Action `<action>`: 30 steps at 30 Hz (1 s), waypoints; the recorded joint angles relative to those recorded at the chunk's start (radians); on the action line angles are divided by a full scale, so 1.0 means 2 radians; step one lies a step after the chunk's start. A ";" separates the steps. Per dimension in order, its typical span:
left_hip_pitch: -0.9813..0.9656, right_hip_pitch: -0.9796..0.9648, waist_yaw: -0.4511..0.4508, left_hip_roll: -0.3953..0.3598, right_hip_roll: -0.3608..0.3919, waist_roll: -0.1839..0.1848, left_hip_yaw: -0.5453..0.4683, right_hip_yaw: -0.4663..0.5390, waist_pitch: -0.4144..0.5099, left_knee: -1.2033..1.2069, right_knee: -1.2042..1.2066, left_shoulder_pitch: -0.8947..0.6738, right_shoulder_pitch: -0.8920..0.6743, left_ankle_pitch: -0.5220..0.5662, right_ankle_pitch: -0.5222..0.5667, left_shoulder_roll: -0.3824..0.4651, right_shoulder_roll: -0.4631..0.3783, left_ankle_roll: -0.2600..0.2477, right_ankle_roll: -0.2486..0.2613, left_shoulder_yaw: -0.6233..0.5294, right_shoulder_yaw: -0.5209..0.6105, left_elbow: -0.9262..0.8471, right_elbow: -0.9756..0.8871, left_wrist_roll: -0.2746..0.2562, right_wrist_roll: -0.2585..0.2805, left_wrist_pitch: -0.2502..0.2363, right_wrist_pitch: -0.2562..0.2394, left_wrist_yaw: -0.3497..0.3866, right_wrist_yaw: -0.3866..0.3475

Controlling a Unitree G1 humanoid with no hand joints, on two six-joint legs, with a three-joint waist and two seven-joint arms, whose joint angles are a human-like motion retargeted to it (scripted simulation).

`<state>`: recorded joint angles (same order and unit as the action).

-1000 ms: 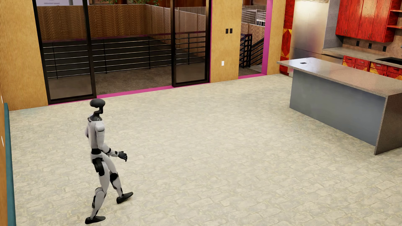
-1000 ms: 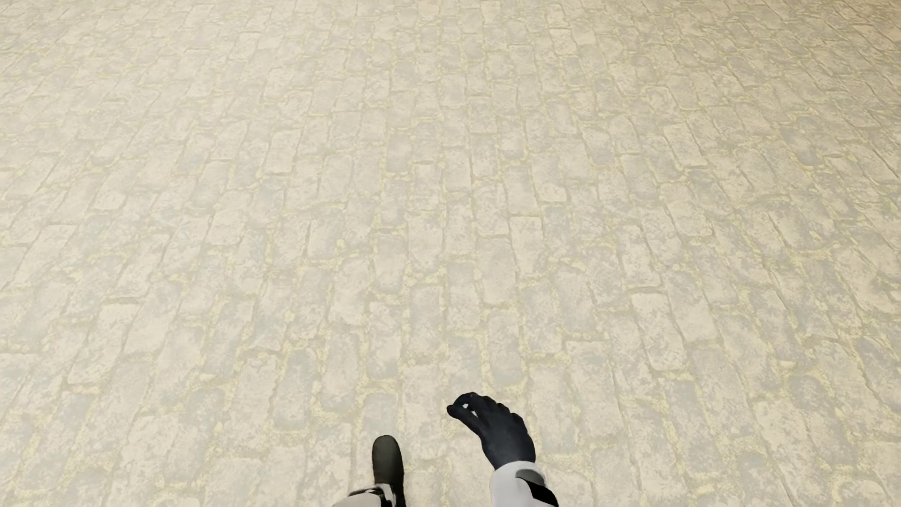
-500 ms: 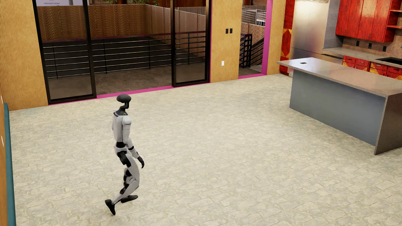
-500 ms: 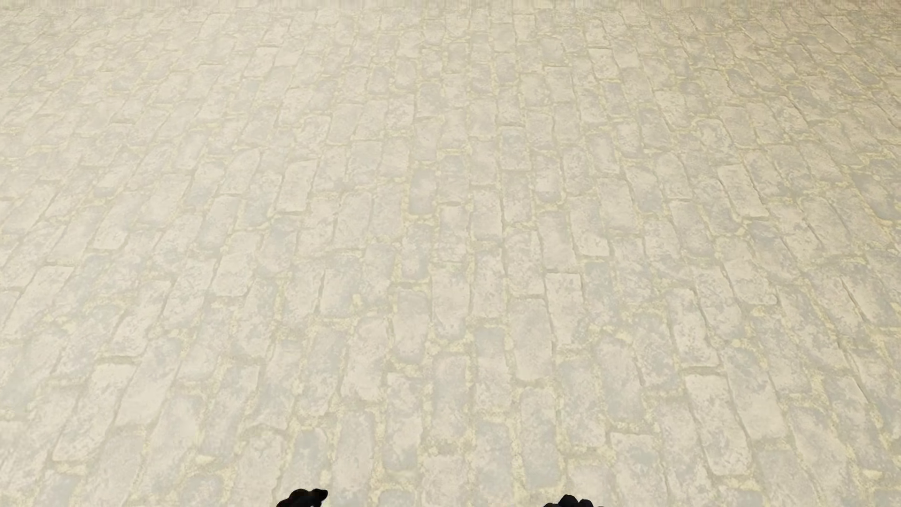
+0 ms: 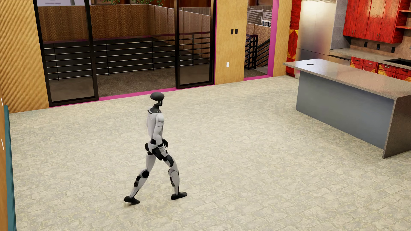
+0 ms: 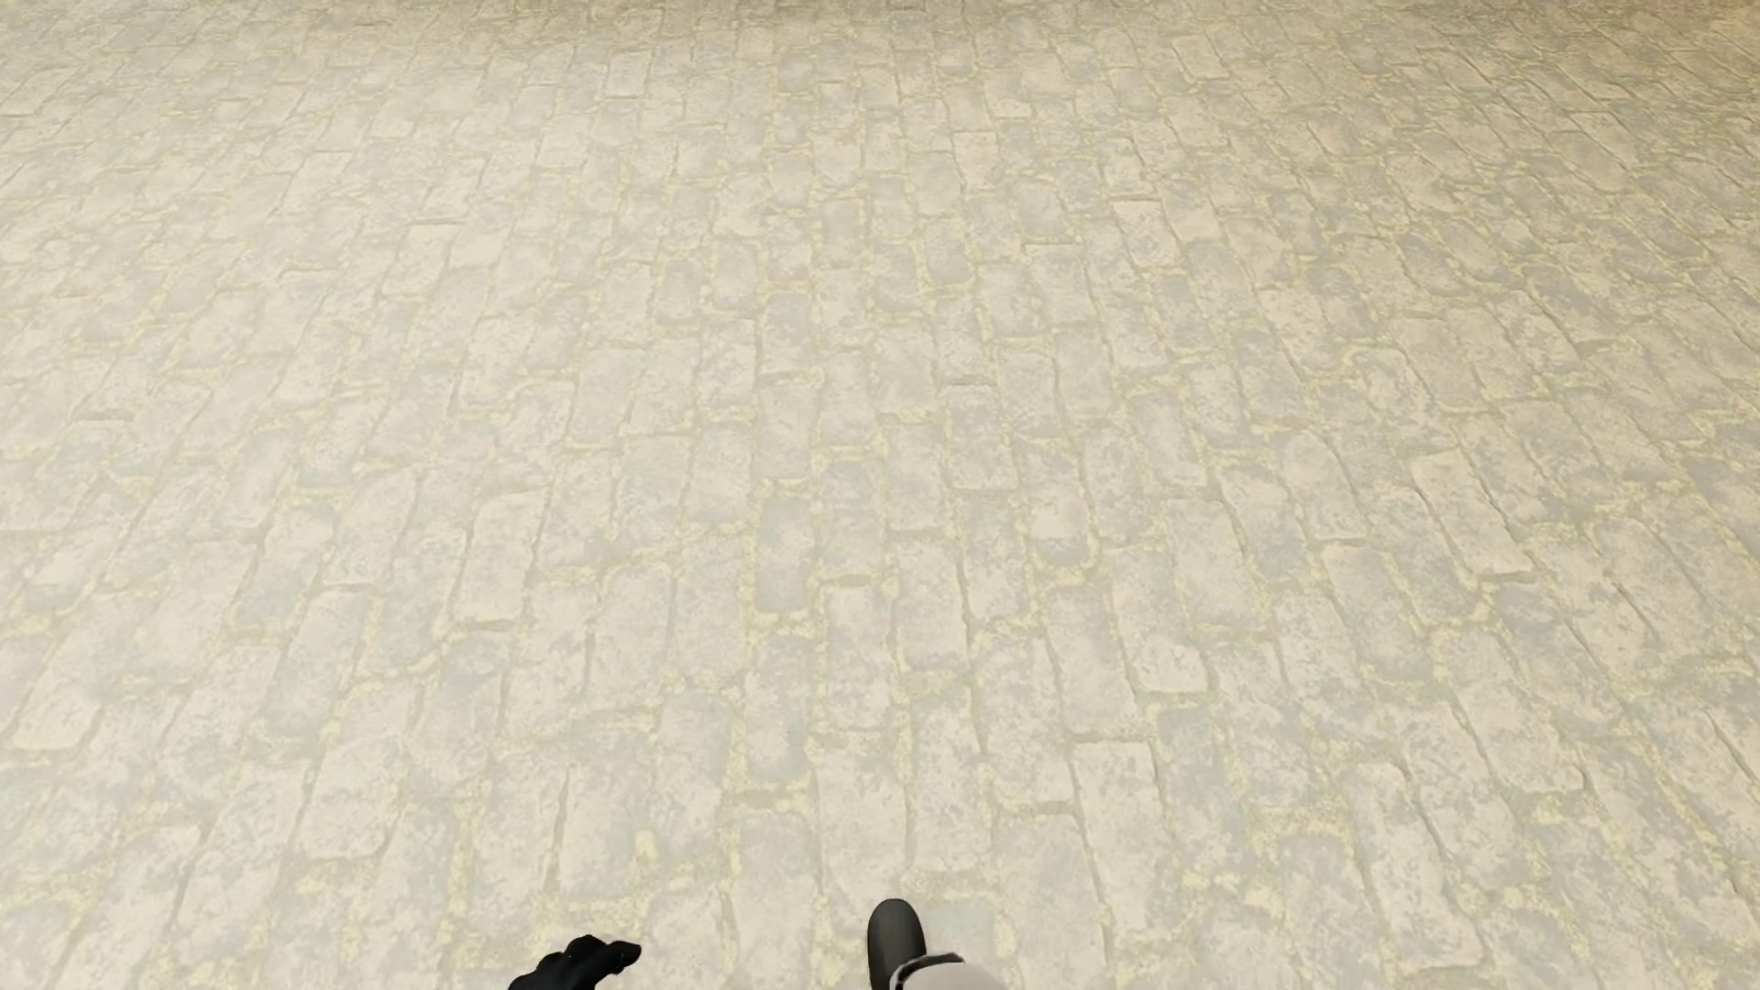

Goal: Go to the counter

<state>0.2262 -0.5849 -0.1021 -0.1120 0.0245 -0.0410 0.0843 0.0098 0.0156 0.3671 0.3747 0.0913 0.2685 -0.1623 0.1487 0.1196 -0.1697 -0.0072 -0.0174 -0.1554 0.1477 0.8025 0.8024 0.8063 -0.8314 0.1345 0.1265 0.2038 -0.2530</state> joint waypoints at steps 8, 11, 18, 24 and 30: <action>-0.299 0.132 0.018 0.159 0.080 0.060 0.000 -0.043 0.022 0.440 0.014 0.081 -0.095 0.127 -0.121 0.062 0.042 -0.093 -0.026 -0.022 0.005 -0.074 0.048 0.010 -0.036 -0.022 -0.038 -0.076 -0.006; -0.384 0.182 0.037 0.162 0.095 0.066 -0.009 -0.027 0.026 0.338 0.025 0.115 -0.155 0.016 -0.170 0.029 0.047 -0.062 -0.030 0.054 0.036 -0.126 0.044 -0.038 -0.046 -0.005 -0.045 -0.017 0.000; -0.411 0.321 0.070 0.130 0.086 0.058 -0.002 0.014 0.014 -0.088 -0.022 0.107 -0.222 0.036 -0.223 0.027 0.052 -0.103 -0.028 0.036 0.106 -0.088 0.018 0.004 -0.027 0.000 -0.061 -0.043 -0.006; -0.395 0.343 0.079 0.080 0.028 0.026 0.016 0.014 0.002 0.079 0.143 0.100 -0.167 0.078 -0.081 -0.018 0.044 0.005 0.017 0.078 0.105 -0.020 0.046 -0.001 -0.024 0.020 -0.010 -0.016 0.006; -0.276 0.102 0.071 0.012 -0.035 -0.019 0.064 0.027 0.013 0.067 0.452 0.040 -0.093 -0.019 -0.008 -0.029 -0.021 0.028 0.069 0.066 0.106 -0.001 0.013 0.008 -0.006 -0.010 -0.013 -0.001 0.036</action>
<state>-0.3254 -0.3812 0.0389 -0.0887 -0.0452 -0.0799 0.2123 0.0645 0.0414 0.5011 1.2789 0.1709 0.0825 -0.1998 0.1318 0.0619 -0.2119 0.0481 0.1215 -0.0241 0.3594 0.8005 0.8284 0.8229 -0.8441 0.1144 0.1009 0.2026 -0.1806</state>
